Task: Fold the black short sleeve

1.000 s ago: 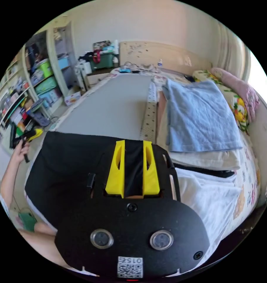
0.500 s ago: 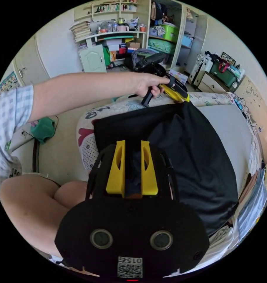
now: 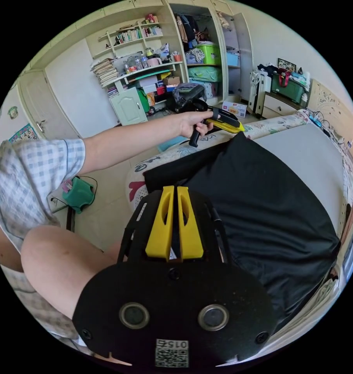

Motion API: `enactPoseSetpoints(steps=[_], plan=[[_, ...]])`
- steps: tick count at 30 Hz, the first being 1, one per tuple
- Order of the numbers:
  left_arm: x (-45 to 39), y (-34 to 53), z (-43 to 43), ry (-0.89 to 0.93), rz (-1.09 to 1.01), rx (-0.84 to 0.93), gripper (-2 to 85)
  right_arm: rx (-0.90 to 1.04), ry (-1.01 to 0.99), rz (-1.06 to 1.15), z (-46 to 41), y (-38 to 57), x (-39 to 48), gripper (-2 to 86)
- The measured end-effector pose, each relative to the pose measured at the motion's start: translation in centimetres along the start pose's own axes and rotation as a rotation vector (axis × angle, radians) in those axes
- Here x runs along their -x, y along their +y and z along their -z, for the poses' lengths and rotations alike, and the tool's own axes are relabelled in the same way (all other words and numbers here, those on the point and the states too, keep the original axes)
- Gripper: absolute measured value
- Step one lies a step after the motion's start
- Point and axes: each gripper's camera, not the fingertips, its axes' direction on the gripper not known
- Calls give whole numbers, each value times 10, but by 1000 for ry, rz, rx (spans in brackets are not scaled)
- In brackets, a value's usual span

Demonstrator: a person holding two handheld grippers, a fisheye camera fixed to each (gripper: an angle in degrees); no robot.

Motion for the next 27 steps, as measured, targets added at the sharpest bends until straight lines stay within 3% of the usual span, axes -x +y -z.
enactPoseSetpoints(steps=[7,13,16,22,27], plan=[[0,12,-16,-9,47,83,37,27,12,18,7,-10,4,-6],[-27,10,-15,-96,5,7,-6,95,-36,28,23,-8,11,0],[-46,13,-29,-212,-57,61,-6,156,21,74,17,-6,23,8],[-74,33,-31,-279,-77,74,5,163,158,158,52,5,59,38],[-103,81,10,-304,-95,-40,24,104,197,168,96,33,65,39]])
